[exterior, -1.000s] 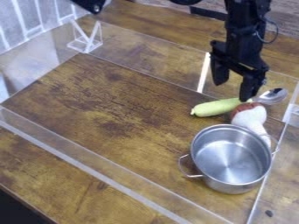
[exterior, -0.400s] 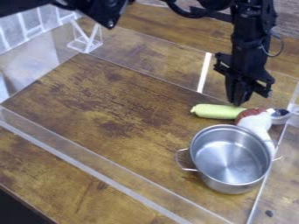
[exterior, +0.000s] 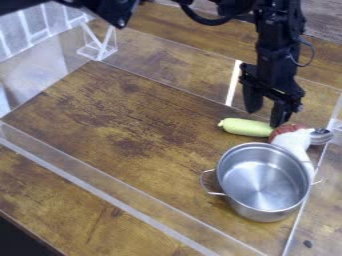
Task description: Move the green spoon to the right
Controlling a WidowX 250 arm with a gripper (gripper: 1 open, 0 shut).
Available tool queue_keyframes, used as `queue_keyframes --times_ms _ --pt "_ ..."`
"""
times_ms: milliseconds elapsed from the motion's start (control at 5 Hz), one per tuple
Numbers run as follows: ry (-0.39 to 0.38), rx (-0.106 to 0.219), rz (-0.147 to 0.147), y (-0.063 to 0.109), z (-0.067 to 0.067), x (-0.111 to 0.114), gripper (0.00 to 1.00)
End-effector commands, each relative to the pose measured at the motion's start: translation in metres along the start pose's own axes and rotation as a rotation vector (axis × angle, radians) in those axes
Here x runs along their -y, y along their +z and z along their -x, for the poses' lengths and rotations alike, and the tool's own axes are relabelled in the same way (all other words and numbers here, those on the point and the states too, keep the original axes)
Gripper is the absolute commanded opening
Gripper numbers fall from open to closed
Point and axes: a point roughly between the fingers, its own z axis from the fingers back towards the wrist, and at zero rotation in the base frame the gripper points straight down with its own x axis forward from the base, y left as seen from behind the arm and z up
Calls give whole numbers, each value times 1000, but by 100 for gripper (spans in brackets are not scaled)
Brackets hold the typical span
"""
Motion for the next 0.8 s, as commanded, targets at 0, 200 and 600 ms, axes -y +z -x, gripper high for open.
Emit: queue_keyframes --times_ms 0,200,600 --pt "6 39 -17 36 -5 -13 100" --pt "-6 33 -14 52 -8 -17 100" --pt "23 51 -16 55 -7 -13 100"
